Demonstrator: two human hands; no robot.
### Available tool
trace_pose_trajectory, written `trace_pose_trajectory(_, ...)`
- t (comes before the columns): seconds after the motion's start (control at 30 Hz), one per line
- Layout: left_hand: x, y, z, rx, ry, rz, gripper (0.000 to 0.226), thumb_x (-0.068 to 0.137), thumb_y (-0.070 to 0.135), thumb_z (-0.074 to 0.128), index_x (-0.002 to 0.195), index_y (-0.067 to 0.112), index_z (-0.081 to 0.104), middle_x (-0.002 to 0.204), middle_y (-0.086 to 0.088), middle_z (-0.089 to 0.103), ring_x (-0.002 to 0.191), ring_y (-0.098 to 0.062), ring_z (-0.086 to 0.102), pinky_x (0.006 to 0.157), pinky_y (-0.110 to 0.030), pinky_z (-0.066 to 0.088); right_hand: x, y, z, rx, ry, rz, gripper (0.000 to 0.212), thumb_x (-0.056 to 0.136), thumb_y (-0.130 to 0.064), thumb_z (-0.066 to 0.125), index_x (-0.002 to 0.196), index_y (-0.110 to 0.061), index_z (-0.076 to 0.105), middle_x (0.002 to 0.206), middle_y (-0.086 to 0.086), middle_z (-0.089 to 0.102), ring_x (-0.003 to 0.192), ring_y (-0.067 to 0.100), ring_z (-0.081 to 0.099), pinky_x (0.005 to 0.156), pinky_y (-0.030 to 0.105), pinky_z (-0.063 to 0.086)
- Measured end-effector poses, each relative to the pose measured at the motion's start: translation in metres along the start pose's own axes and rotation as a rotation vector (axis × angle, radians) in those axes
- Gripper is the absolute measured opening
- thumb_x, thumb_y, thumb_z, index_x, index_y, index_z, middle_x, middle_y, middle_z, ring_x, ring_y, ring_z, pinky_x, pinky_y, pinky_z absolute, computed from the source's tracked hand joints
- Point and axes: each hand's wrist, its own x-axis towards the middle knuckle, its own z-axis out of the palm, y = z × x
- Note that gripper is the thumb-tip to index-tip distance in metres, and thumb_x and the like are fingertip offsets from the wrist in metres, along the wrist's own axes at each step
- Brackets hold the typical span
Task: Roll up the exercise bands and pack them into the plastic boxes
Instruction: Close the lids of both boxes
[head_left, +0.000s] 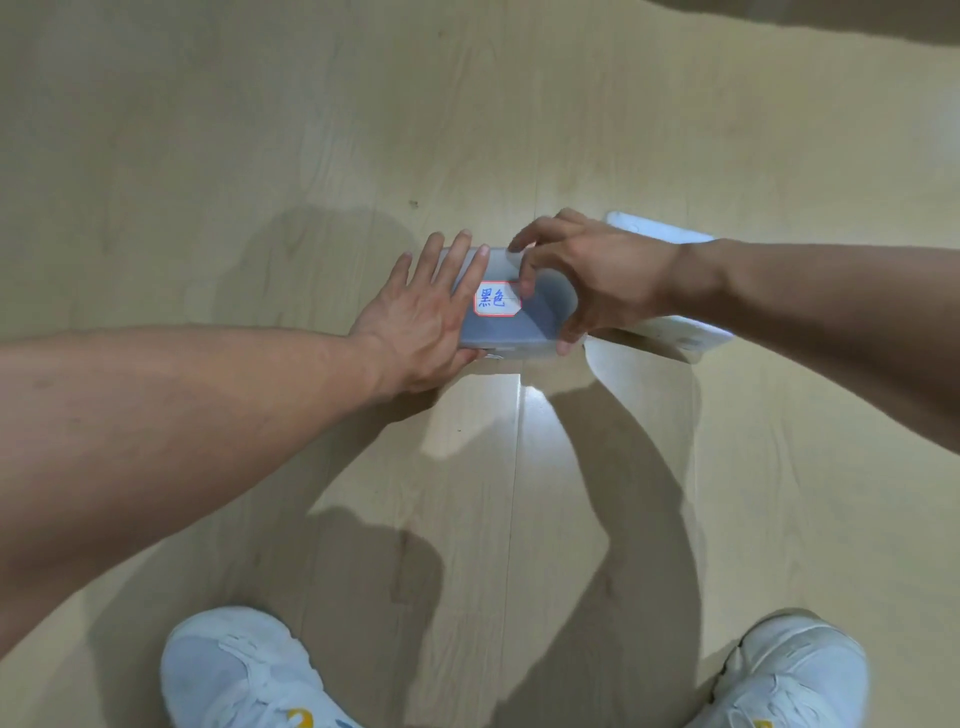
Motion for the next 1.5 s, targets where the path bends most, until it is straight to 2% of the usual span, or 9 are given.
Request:
trace_pose_trajectory(0.13, 0.0, -0.001, 0.002, -0.014, 0.009, 0.001, 0.099, 0.091, 0.069, 0.024, 0.159, 0.006, -0.01, 0.168, -0.02, -0.003, 0.153, -0.044, 0.006, 0.121, -0.057, 0.022, -0.01, 0.009, 0.012, -0.184, -0.027, 0.032, 0.095, 0.055, -0.055, 0.091, 0.13, -0.018, 0.047, 0.16, 0.012, 0.03, 0.141, 0.033, 0.036, 0.11, 0.042, 0.039)
trace_pose_trajectory(0.23, 0.0, -0.001, 0.003, -0.017, 0.019, 0.005, 0.099, 0.092, 0.069, 0.026, 0.159, 0.005, -0.009, 0.168, -0.021, -0.001, 0.153, -0.045, 0.007, 0.12, -0.057, 0.023, -0.015, 0.006, 0.036, -0.338, 0.061, 0.01, 0.082, 0.067, -0.055, 0.079, 0.124, -0.005, 0.048, 0.15, 0.024, 0.036, 0.125, 0.041, 0.047, 0.093, 0.045, 0.05)
trace_pose_trajectory(0.4, 0.001, 0.001, 0.004, 0.004, 0.028, 0.008, 0.098, 0.094, 0.067, 0.031, 0.159, 0.005, -0.009, 0.168, -0.022, -0.002, 0.153, -0.045, 0.007, 0.121, -0.057, 0.022, -0.018, 0.001, 0.045, -0.509, 0.152, -0.03, 0.067, 0.078, -0.063, 0.067, 0.111, -0.008, 0.048, 0.141, 0.029, 0.04, 0.107, 0.041, 0.051, 0.067, 0.039, 0.04)
trace_pose_trajectory(0.53, 0.002, 0.003, 0.003, 0.063, 0.045, 0.003, 0.095, 0.096, 0.065, 0.028, 0.159, 0.005, -0.011, 0.168, -0.023, -0.004, 0.153, -0.047, 0.005, 0.121, -0.059, 0.019, -0.021, -0.008, 0.054, -0.554, 0.123, 0.0, 0.052, 0.082, -0.054, 0.067, 0.105, -0.009, 0.054, 0.146, 0.039, 0.038, 0.12, 0.053, 0.05, 0.091, 0.052, 0.048)
trace_pose_trajectory(0.63, 0.001, 0.005, 0.005, 0.07, 0.044, 0.02, 0.092, 0.097, 0.065, 0.026, 0.16, 0.009, -0.013, 0.168, -0.023, -0.009, 0.154, -0.049, 0.0, 0.122, -0.061, 0.014, -0.026, -0.017, 0.059, -0.659, 0.153, -0.112, 0.024, 0.089, -0.033, 0.058, 0.099, -0.013, 0.065, 0.137, 0.03, 0.051, 0.126, 0.048, 0.049, 0.112, 0.059, 0.034)
trace_pose_trajectory(0.8, 0.001, 0.004, 0.006, 0.041, 0.038, 0.014, 0.093, 0.098, 0.064, 0.03, 0.16, 0.01, -0.013, 0.168, -0.022, -0.01, 0.154, -0.048, 0.0, 0.123, -0.059, 0.016, -0.016, -0.033, 0.059, -0.76, 0.209, -0.113, 0.033, 0.093, -0.043, 0.049, 0.079, -0.018, 0.064, 0.071, 0.005, 0.06, 0.066, 0.026, 0.055, 0.065, 0.036, 0.035)
trace_pose_trajectory(1.1, 0.001, 0.005, 0.002, -0.002, 0.011, 0.002, 0.094, 0.096, 0.06, 0.034, 0.16, 0.01, -0.012, 0.168, -0.021, -0.011, 0.154, -0.047, -0.002, 0.121, -0.058, 0.022, 0.003, -0.052, 0.064, -0.632, 0.265, -0.179, 0.035, 0.084, -0.021, 0.026, 0.071, -0.015, 0.058, 0.05, 0.003, 0.055, 0.035, 0.022, 0.053, 0.052, 0.027, -0.006)
trace_pose_trajectory(1.3, -0.001, 0.007, 0.001, -0.005, 0.018, -0.012, 0.098, 0.096, 0.07, 0.031, 0.16, 0.012, -0.015, 0.169, -0.019, -0.013, 0.155, -0.044, -0.002, 0.122, -0.057, 0.02, 0.0, -0.042, 0.07, -0.456, 0.231, -0.151, 0.019, 0.095, -0.027, 0.049, 0.09, -0.011, 0.059, 0.07, 0.009, 0.064, 0.052, 0.031, 0.064, 0.047, 0.03, 0.025)
trace_pose_trajectory(1.5, -0.003, -0.004, 0.005, 0.085, 0.072, 0.02, 0.103, 0.09, 0.075, 0.03, 0.16, 0.011, -0.012, 0.17, -0.017, -0.012, 0.156, -0.042, -0.007, 0.124, -0.06, 0.009, -0.009, -0.025, 0.068, -0.303, 0.31, -0.166, 0.03, 0.089, -0.045, 0.066, 0.091, -0.016, 0.058, 0.079, 0.005, 0.064, 0.065, 0.032, 0.066, 0.055, 0.036, 0.049)
